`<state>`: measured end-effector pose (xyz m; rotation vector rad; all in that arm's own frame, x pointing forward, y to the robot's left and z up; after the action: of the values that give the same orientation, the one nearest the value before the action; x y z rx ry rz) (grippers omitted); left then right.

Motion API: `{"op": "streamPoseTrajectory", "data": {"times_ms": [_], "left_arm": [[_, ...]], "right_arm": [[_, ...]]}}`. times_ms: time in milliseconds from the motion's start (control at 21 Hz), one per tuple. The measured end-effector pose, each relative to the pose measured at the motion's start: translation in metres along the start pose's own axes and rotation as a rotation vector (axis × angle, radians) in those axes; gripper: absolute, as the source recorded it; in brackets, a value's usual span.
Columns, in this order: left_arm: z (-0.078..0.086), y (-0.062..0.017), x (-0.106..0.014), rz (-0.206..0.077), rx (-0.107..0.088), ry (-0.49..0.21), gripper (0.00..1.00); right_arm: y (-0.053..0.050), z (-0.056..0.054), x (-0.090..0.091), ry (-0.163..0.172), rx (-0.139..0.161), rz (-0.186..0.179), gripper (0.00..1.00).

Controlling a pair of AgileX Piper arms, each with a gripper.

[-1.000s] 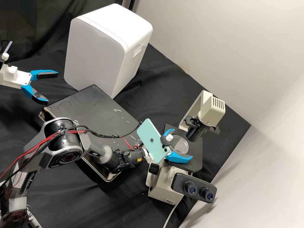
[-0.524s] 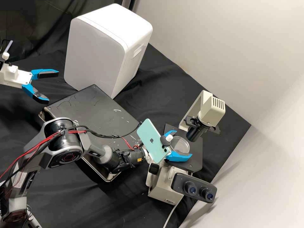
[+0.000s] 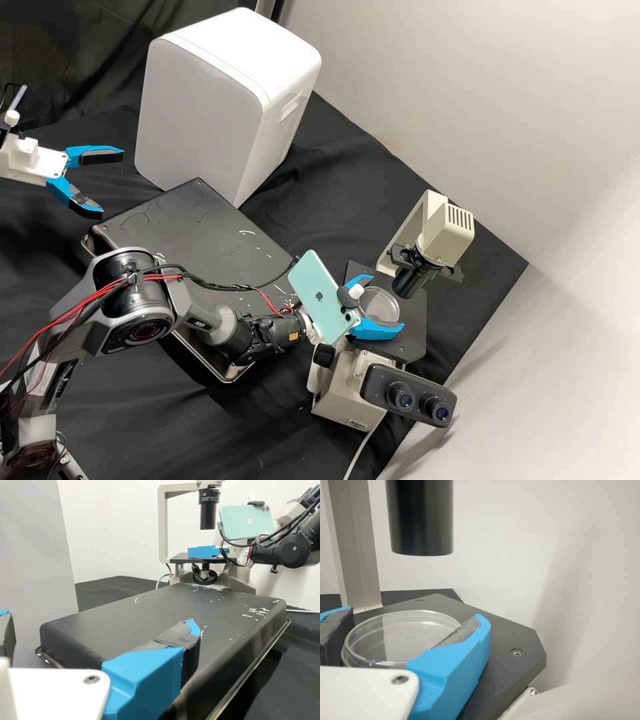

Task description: Place the petri dish on the bench

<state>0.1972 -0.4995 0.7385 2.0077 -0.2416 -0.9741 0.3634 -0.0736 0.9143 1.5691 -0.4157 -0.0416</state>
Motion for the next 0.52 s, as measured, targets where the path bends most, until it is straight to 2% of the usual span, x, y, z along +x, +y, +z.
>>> {"op": "streamPoseTrajectory", "data": {"times_ms": [238,428,524], "left_arm": [[0.0,0.0,0.0,0.0,0.0,0.0,1.0],[0.0,0.0,0.0,0.0,0.0,0.0,1.0],[0.0,0.0,0.0,0.0,0.0,0.0,1.0]], "right_arm": [[-0.003,0.003,-0.008,-0.01,0.015,-0.009,0.0],[-0.002,-0.002,-0.029,-0.004,0.044,-0.015,0.0],[-0.003,-0.008,-0.042,0.019,0.053,-0.013,0.0]]}}
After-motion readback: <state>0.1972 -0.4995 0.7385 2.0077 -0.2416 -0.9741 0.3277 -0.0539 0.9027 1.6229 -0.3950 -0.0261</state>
